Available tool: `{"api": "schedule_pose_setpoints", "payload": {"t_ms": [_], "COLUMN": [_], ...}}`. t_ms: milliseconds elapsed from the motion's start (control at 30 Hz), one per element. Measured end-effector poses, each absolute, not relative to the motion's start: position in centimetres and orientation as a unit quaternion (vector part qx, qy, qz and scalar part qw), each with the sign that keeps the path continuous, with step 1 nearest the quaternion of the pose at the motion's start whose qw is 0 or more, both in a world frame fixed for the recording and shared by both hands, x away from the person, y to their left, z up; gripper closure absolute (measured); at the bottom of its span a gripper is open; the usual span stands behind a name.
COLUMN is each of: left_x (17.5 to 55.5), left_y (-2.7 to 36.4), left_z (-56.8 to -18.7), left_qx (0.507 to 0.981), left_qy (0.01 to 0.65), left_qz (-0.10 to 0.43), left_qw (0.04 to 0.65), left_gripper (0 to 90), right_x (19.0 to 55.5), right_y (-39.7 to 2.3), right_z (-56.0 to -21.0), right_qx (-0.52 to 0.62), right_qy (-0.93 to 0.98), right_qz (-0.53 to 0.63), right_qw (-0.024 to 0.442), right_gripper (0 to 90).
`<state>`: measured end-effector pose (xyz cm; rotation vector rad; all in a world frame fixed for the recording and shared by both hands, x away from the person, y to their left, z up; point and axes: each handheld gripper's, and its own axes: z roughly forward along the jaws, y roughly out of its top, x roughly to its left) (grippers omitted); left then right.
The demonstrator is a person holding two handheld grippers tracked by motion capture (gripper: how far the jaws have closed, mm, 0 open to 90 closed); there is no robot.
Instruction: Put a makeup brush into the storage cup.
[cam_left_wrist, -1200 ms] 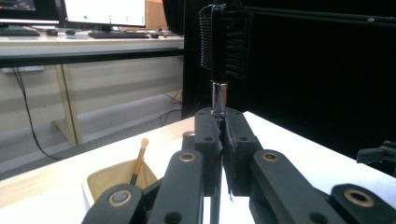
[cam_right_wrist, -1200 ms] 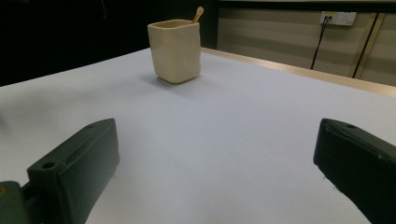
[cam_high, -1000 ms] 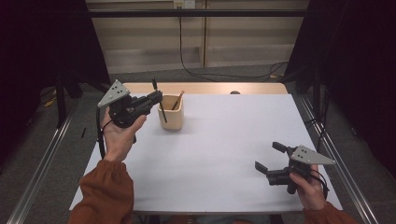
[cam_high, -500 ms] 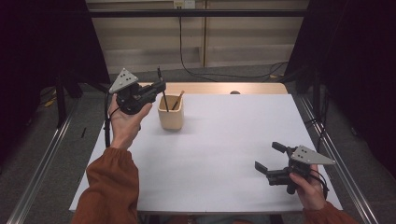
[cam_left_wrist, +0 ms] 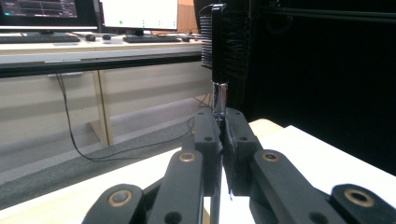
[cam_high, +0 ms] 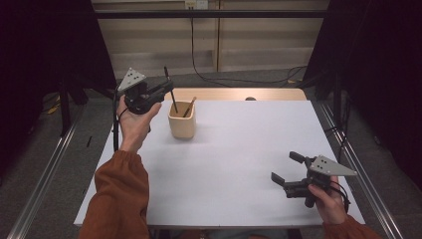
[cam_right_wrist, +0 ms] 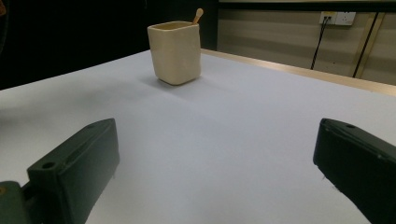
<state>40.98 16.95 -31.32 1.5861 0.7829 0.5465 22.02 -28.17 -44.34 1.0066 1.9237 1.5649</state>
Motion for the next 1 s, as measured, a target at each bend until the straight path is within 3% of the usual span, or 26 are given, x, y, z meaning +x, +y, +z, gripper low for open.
{"api": "schedule_pose_setpoints", "payload": {"t_ms": [1000], "left_x": [43.9], "left_y": [16.3], "left_z": [-32.7], "left_qx": [0.692], "left_qy": [0.359], "left_qz": [0.238], "left_qw": [0.580], "left_gripper": [85.6], "right_x": [22.1], "right_y": [-28.0], "right_z": [-44.5], "right_qx": [0.371], "right_qy": [0.698], "right_qz": [0.570], "right_qw": [0.224], "right_gripper": [0.0]}}
